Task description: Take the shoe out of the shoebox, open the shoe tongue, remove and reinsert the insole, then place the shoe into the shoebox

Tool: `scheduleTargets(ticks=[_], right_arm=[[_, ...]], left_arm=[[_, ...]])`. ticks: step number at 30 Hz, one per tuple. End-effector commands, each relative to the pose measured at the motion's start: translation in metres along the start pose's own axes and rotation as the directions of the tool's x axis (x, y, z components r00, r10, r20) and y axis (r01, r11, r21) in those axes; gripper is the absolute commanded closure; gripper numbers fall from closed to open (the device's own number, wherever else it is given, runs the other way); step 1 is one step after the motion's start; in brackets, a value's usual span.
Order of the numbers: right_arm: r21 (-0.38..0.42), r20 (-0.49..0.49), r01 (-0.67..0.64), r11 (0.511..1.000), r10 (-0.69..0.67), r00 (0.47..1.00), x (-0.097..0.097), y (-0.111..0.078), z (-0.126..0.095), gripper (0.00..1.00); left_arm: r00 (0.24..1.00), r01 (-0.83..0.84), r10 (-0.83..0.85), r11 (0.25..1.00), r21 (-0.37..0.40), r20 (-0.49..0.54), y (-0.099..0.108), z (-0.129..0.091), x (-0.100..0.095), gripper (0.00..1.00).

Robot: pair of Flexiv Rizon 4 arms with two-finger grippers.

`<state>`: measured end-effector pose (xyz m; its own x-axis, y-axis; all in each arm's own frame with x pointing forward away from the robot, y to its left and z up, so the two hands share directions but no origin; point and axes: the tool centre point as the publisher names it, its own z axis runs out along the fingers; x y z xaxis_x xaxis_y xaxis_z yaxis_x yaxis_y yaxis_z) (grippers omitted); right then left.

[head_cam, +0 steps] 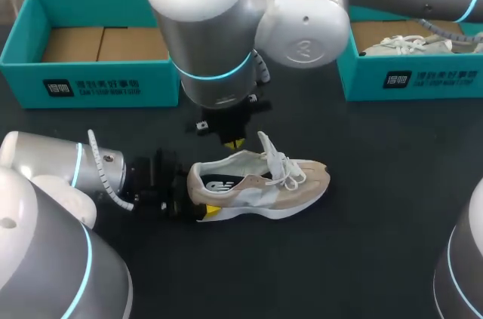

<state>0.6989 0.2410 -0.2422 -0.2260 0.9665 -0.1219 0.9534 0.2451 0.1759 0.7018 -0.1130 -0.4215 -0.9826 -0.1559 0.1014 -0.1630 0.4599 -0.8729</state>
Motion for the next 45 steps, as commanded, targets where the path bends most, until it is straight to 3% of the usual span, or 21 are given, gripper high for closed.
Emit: scheduleTargets(ticks=[1, 20, 23, 25, 27, 29, 31, 32, 35, 36, 45], right_arm=[[0.180, -0.074, 0.297, 0.938, -0.288, 0.955, -0.0045, 0.0077, 0.0040, 1.00], [0.180, -0.074, 0.297, 0.938, -0.288, 0.955, -0.0045, 0.0077, 0.0040, 1.00], [0.075, -0.149, 0.388, 0.919, -0.374, 0.915, -0.0063, 0.0074, 0.0033, 1.00], [0.034, -0.162, 0.456, 0.889, -0.445, 0.881, -0.0091, 0.0074, 0.0039, 1.00], [-0.028, -0.215, 0.587, 0.809, -0.578, 0.787, -0.0084, 0.0085, 0.0034, 1.00], [-0.056, -0.217, 0.734, 0.677, -0.725, 0.653, -0.0054, 0.0086, 0.0023, 1.00], [-0.028, -0.203, 0.805, 0.592, -0.792, 0.575, -0.0061, 0.0084, 0.0020, 1.00], [-0.070, -0.222, 0.870, 0.488, -0.858, 0.464, -0.0033, 0.0062, -0.0004, 1.00], [-0.074, -0.187, 0.934, 0.351, -0.925, 0.332, -0.0030, 0.0044, -0.0038, 1.00], [-0.031, -0.187, 0.947, 0.319, -0.933, 0.308, -0.0039, 0.0028, -0.0039, 1.00], [-0.031, -0.187, 0.947, 0.319, -0.933, 0.308, -0.0039, 0.0028, -0.0039, 1.00]], left_arm=[[1.000, 0.001, -0.001, 1.000, -0.003, 0.001, 0.0085, 0.0034, 0.0005, 1.00], [1.000, 0.001, -0.001, 1.000, -0.003, 0.001, 0.0085, 0.0034, 0.0005, 1.00], [1.000, 0.001, -0.001, 1.000, -0.003, 0.001, 0.0085, 0.0034, 0.0005, 1.00], [1.000, 0.001, -0.001, 1.000, -0.003, 0.001, 0.0085, 0.0034, 0.0005, 1.00], [1.000, 0.001, -0.001, 1.000, -0.003, 0.001, 0.0085, 0.0034, 0.0005, 1.00], [1.000, 0.001, -0.001, 1.000, -0.003, 0.001, 0.0085, 0.0034, 0.0005, 1.00], [1.000, 0.001, -0.001, 1.000, -0.003, 0.001, 0.0085, 0.0034, 0.0005, 1.00], [1.000, 0.001, -0.001, 1.000, -0.003, 0.001, 0.0085, 0.0034, 0.0005, 1.00], [1.000, 0.001, -0.001, 1.000, -0.003, 0.001, 0.0085, 0.0034, 0.0005, 1.00], [1.000, 0.001, -0.001, 1.000, -0.003, 0.001, 0.0085, 0.0034, 0.0005, 1.00], [1.000, 0.001, -0.001, 1.000, -0.003, 0.001, 0.0085, 0.0034, 0.0005, 1.00]])
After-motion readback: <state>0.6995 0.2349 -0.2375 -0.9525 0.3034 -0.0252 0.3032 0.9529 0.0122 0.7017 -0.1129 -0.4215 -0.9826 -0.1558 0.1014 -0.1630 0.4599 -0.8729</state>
